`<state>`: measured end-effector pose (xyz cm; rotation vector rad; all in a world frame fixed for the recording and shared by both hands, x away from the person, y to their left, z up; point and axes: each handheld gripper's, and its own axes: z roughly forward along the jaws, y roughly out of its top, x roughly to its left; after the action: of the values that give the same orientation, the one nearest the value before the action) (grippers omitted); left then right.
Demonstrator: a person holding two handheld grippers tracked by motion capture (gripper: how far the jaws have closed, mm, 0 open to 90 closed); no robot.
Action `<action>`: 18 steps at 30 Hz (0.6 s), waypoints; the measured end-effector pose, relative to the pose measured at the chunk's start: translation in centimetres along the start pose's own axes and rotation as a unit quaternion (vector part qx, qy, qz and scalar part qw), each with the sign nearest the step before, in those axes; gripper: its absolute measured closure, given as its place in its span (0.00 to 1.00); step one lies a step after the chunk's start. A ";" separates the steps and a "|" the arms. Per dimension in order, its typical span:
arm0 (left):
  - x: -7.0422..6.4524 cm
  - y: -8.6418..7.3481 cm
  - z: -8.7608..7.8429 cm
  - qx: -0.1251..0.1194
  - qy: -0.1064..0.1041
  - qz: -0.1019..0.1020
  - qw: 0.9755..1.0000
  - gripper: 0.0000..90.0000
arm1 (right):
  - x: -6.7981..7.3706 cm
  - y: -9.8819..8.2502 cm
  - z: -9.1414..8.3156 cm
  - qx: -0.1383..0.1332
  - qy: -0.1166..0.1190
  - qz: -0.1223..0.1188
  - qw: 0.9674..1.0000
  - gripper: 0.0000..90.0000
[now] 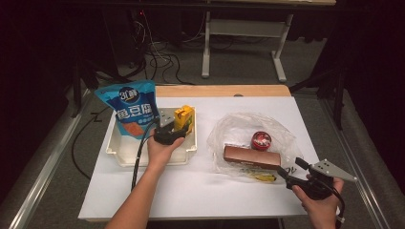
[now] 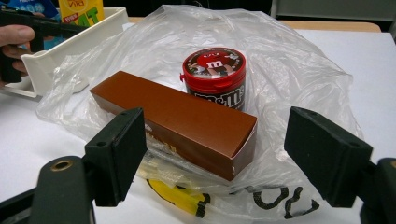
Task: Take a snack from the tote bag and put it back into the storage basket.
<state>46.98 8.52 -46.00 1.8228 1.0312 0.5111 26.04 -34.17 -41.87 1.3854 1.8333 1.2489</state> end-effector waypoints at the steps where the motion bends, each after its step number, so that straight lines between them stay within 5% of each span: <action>1: 0.0 -0.1 0.1 0.005 0.001 0.001 1.000 0.56 | 0.0 0.0 0.0 0.000 0.000 0.000 1.000 0.24; 18: -0.2 -0.1 -0.4 0.066 0.010 -0.001 0.998 0.54 | 0.0 -0.2 0.0 -0.001 -0.003 0.001 1.000 0.26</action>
<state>46.54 8.62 -45.85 1.9366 1.1015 0.4700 25.99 -34.14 -42.02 1.3887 1.8259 1.2473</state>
